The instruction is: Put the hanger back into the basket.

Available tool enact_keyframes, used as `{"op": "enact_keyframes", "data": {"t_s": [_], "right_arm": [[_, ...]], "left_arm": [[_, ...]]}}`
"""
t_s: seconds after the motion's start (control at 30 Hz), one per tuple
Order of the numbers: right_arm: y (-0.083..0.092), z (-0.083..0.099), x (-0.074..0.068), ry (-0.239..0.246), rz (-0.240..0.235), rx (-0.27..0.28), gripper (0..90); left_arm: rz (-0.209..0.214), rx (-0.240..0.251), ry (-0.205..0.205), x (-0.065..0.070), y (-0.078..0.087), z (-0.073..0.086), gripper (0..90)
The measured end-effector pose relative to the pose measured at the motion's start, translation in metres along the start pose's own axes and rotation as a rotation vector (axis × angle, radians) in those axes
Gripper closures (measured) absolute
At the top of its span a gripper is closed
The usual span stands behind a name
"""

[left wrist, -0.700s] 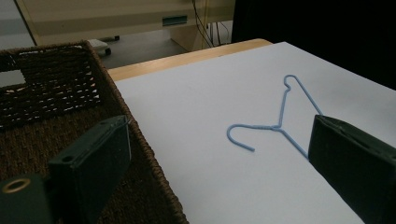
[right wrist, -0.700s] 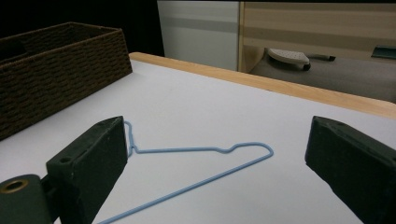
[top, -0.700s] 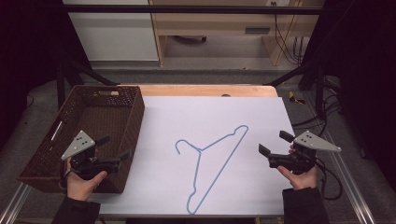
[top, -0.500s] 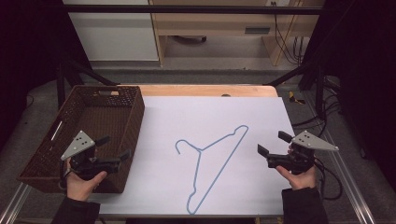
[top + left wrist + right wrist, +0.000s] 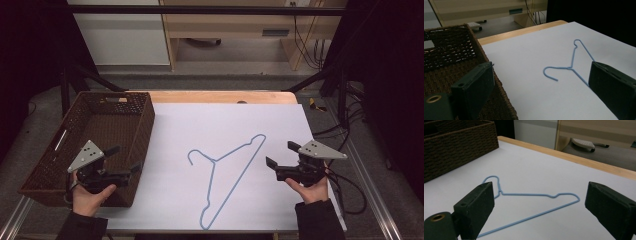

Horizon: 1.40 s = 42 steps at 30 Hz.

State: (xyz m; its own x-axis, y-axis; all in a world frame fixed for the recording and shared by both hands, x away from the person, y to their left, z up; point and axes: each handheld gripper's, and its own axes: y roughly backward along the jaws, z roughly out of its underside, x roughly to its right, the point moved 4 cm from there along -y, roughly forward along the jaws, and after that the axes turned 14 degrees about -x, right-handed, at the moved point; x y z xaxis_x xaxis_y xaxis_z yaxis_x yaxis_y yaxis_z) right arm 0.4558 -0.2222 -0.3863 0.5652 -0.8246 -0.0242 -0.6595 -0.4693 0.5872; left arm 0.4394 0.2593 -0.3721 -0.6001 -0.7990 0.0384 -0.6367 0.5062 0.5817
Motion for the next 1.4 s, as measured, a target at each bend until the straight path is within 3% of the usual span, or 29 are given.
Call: {"op": "enact_keyframes", "data": {"t_s": [0.5, 0.93, 1.4], "right_arm": [[-0.034, -0.024, -0.032, 0.087, -0.038, -0.082, 14.7], [-0.097, -0.054, -0.059, 0.149, -0.088, -0.183, 19.1], [-0.149, -0.066, -0.078, 0.186, -0.129, -0.274, 26.7]], "left_arm": [[0.022, -0.017, -0.028, 0.015, -0.007, -0.002, 5.9], [0.045, -0.049, -0.055, 0.028, -0.019, 0.001, 5.9], [0.036, -0.039, -0.054, 0.024, -0.015, 0.0, 5.8]]}}
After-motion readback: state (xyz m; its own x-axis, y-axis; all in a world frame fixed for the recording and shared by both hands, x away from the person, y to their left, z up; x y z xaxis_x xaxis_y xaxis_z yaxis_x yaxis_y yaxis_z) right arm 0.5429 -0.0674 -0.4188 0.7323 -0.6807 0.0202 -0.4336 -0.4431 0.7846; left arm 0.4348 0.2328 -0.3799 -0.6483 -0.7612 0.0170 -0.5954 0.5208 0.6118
